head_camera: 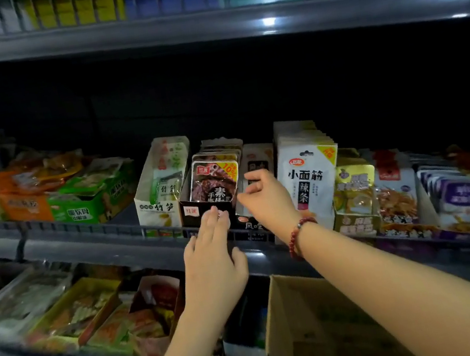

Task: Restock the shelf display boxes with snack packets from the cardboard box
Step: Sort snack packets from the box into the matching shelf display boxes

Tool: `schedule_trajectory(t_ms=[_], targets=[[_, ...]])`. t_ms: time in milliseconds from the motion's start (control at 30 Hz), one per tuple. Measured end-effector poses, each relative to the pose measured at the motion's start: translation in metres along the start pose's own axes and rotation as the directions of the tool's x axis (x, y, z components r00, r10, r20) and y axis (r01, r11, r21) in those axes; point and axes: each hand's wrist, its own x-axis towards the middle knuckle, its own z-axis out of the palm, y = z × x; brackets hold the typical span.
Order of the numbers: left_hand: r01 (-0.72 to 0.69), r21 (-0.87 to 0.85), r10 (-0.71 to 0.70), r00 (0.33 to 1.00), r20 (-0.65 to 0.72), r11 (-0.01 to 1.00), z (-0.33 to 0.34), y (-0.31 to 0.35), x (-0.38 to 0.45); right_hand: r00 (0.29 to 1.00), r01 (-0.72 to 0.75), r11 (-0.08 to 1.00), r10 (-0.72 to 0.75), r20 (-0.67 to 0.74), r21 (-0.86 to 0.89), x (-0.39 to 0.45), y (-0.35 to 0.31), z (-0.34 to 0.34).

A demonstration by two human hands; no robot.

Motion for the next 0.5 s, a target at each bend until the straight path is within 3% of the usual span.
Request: schedule_trajectory(t_ms=[167,267,500], targets=[[-0.045,-0.174,0.064,0.992,0.105,0.984,-0.008,0.050,-0.049,0.991,0.119,0.992,-0.116,0.072,-0.045,-0.083,0.016,-0.062],[-0.051,-0.251,0.106,0.972,0.210,0.967,-0.007,0.081,-0.080,0.979,0.160,0.970,-0.133,0.152,-0.184,-0.134,0.033,-0.107],[-0.015,-0.247,0.138,0.860,0.491,0.969,0.024,0.133,-0.135,0.906,0.222,0.820,0.026,0.422,-0.528,-0.227,0.091,-0.207]])
